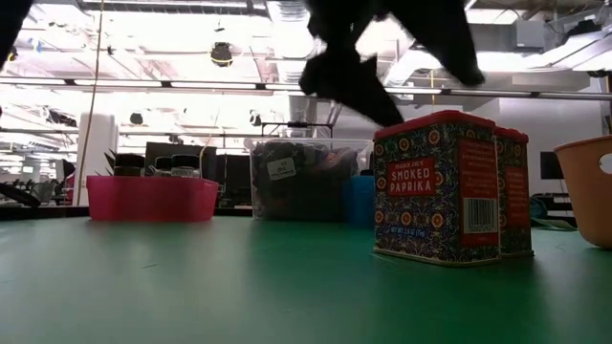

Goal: Sort spices by type
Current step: Put the red seasoning can into the yellow bin

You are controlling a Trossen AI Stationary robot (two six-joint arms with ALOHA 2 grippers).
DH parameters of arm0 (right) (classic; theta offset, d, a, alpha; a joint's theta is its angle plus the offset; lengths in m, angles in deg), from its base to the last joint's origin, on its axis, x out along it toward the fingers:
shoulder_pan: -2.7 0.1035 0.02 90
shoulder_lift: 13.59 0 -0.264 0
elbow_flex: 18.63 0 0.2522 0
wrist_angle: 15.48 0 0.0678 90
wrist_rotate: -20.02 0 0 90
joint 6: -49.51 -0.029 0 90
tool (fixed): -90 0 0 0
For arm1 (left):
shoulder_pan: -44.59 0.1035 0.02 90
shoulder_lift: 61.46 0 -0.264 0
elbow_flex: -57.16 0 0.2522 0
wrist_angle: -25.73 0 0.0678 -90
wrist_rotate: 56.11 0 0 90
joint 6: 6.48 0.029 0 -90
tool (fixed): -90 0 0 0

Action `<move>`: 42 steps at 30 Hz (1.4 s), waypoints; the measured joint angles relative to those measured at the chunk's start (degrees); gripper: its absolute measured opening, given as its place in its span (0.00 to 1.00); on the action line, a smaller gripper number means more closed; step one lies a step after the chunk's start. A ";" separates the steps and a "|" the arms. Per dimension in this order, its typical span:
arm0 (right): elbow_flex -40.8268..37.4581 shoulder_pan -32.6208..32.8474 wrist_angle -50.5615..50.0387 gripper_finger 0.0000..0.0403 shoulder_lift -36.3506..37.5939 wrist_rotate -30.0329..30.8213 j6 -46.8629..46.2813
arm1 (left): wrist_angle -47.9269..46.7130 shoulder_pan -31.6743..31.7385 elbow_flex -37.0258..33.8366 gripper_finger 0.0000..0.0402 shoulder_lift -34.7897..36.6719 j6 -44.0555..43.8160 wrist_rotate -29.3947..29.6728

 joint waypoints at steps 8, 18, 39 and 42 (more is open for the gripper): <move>0.00 0.00 -0.18 0.65 0.02 0.85 -0.30 | -0.05 0.75 0.05 0.93 -1.69 -1.69 -9.83; 0.00 0.00 -0.36 0.65 0.02 1.48 -0.33 | -1.99 0.73 -0.02 0.99 -1.81 -1.22 -6.90; 0.00 0.00 0.52 0.65 0.02 1.47 -1.09 | -19.76 3.95 4.30 0.99 -1.35 5.86 -3.92; 0.01 0.00 0.73 0.65 0.02 1.45 -1.09 | -23.25 5.30 5.15 0.99 -1.53 9.33 -4.01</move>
